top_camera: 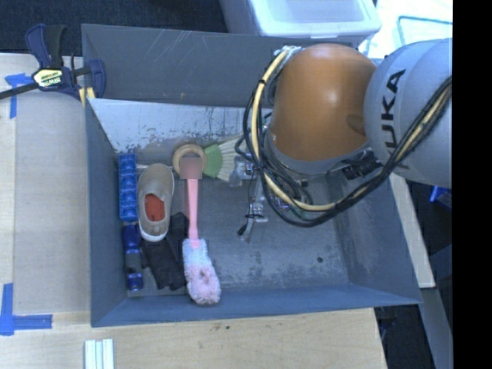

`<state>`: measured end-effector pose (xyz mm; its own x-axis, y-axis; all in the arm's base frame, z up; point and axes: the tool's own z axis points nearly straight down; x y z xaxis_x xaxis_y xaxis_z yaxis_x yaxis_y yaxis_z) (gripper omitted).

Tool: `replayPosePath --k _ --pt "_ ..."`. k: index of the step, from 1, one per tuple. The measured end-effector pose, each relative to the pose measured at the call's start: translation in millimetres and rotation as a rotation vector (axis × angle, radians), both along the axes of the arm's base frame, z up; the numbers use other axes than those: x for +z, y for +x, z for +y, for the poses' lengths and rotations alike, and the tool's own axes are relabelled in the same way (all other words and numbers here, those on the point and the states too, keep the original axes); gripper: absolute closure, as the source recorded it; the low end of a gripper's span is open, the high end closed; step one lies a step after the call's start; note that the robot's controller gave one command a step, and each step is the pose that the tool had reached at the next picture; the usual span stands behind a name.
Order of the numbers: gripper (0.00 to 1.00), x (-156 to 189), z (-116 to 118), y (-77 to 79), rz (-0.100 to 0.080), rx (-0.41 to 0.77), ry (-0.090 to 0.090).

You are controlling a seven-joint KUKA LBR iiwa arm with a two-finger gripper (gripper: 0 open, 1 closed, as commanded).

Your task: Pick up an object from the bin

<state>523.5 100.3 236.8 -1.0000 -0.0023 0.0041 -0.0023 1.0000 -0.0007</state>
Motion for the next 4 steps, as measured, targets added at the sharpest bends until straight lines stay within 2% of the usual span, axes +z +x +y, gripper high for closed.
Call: replayPosePath --k 1,2,3,4 --pt "0.0 3.5 -0.2 1.6 -0.007 -0.003 0.002" --pt "0.0 -82.4 22.8 2.1 -0.009 0.312 0.001" --pt "0.0 -76.1 54.6 -2.4 -0.013 0.76 0.003" --pt "0.0 -114.6 61.6 1.4 -0.001 0.92 0.003"
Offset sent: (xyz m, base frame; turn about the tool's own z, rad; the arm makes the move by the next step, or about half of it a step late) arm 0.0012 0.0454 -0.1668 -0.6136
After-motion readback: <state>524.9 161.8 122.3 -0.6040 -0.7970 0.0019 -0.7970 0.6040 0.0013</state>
